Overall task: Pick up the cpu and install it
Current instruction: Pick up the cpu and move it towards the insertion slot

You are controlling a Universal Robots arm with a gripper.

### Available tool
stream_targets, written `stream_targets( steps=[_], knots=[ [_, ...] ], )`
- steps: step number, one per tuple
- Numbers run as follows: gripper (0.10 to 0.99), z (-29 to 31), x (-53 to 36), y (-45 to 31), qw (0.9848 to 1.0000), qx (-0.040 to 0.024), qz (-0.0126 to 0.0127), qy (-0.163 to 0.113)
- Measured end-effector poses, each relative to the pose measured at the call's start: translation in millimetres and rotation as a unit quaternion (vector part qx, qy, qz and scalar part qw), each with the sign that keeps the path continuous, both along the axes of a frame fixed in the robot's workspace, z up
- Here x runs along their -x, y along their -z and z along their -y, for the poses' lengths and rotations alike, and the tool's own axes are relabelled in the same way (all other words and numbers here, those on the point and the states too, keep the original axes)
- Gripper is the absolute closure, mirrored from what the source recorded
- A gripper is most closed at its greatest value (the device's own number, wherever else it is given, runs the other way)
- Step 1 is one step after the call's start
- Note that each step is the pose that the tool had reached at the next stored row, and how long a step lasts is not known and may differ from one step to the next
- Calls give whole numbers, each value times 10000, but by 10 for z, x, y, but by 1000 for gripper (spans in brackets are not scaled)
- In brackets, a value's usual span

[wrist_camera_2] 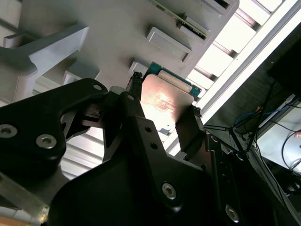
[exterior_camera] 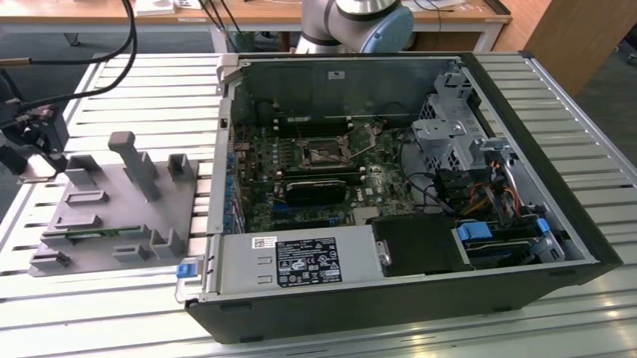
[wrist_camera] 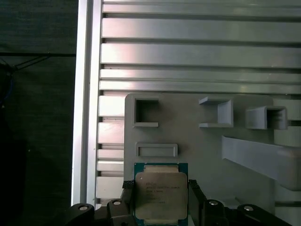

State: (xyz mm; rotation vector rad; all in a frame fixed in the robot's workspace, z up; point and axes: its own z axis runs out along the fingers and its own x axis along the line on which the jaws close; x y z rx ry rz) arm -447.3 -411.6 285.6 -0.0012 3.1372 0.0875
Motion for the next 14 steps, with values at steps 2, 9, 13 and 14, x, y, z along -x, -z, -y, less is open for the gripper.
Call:
stream_targets(
  steps=[2, 9, 13, 14],
  knots=[
    [545, 0, 0, -9, 10000, 0, 0, 0],
    [545, 0, 0, -41, 10000, 0, -1, 0],
    [545, 0, 0, -59, 10000, 0, 0, 0],
    [545, 0, 0, -68, 10000, 0, -1, 0]
  ],
)
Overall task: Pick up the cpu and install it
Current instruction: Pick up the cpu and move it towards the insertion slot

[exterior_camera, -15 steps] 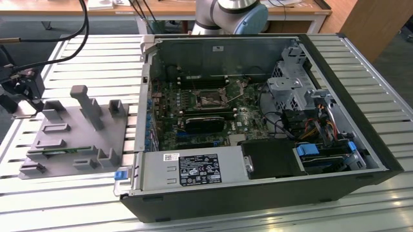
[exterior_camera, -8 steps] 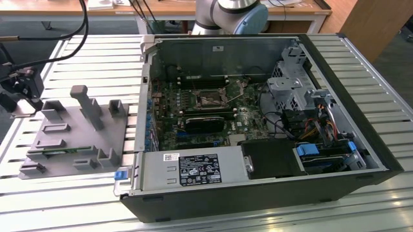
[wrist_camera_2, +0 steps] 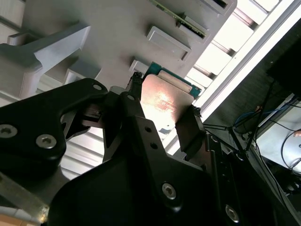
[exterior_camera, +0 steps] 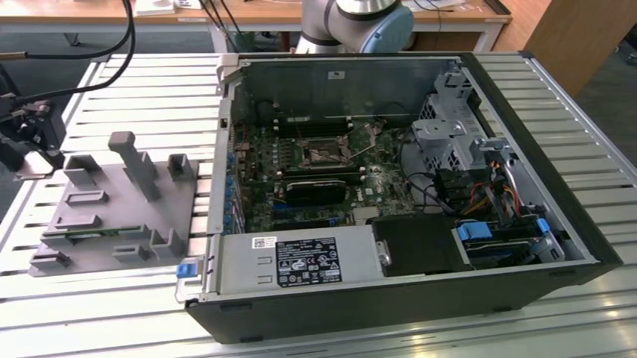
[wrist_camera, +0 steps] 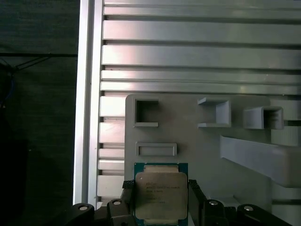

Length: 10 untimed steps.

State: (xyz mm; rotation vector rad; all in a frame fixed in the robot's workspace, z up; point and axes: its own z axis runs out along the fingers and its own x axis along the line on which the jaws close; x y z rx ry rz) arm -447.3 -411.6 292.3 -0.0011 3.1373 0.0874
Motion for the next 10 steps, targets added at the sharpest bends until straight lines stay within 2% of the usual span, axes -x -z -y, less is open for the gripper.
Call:
stream_targets(
  steps=[10],
  knots=[
    [545, 0, 0, -106, 10000, 0, 0, 0]
  ],
)
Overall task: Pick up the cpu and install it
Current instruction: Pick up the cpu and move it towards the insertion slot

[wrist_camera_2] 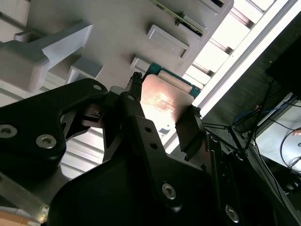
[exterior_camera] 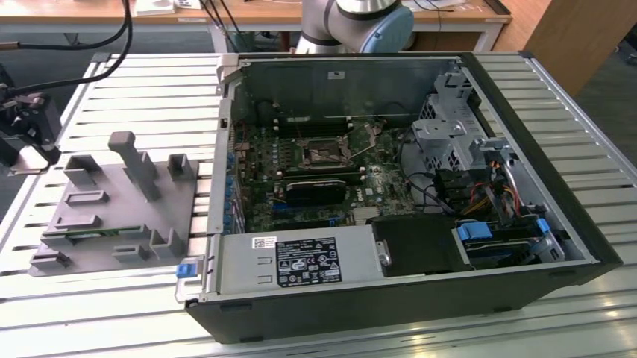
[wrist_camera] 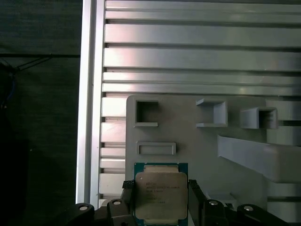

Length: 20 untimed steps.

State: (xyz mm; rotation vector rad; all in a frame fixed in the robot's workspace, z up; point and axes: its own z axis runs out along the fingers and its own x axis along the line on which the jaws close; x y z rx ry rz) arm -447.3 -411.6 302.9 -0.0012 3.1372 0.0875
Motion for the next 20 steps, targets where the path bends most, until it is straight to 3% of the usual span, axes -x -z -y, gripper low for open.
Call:
stream_targets(
  steps=[20],
  knots=[
    [545, -2, 0, -116, 10000, 0, 1, 0]
  ],
)
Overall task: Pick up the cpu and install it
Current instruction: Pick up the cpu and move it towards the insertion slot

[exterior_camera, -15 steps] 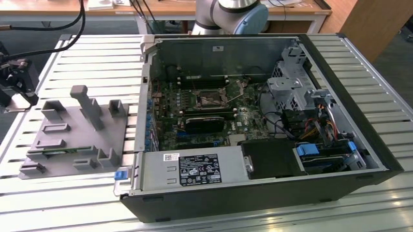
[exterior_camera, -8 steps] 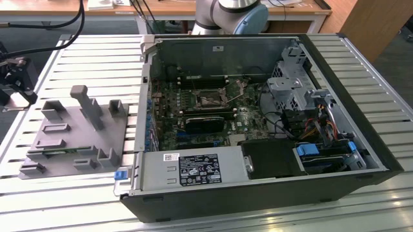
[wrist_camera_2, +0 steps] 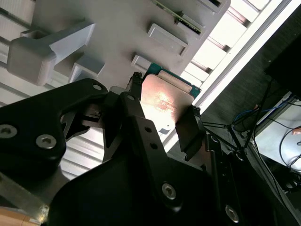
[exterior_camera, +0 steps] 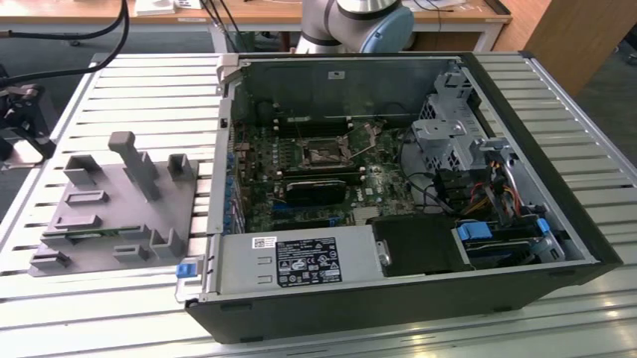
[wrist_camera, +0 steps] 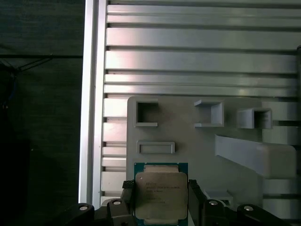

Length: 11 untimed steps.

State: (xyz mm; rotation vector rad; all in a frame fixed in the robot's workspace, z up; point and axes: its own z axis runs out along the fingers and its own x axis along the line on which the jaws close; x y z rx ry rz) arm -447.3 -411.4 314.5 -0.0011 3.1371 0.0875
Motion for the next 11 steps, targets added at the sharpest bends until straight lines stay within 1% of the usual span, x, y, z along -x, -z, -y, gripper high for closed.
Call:
stream_targets(
  steps=[11],
  knots=[
    [545, 0, 0, -65, 10000, 0, -1, 1]
  ],
)
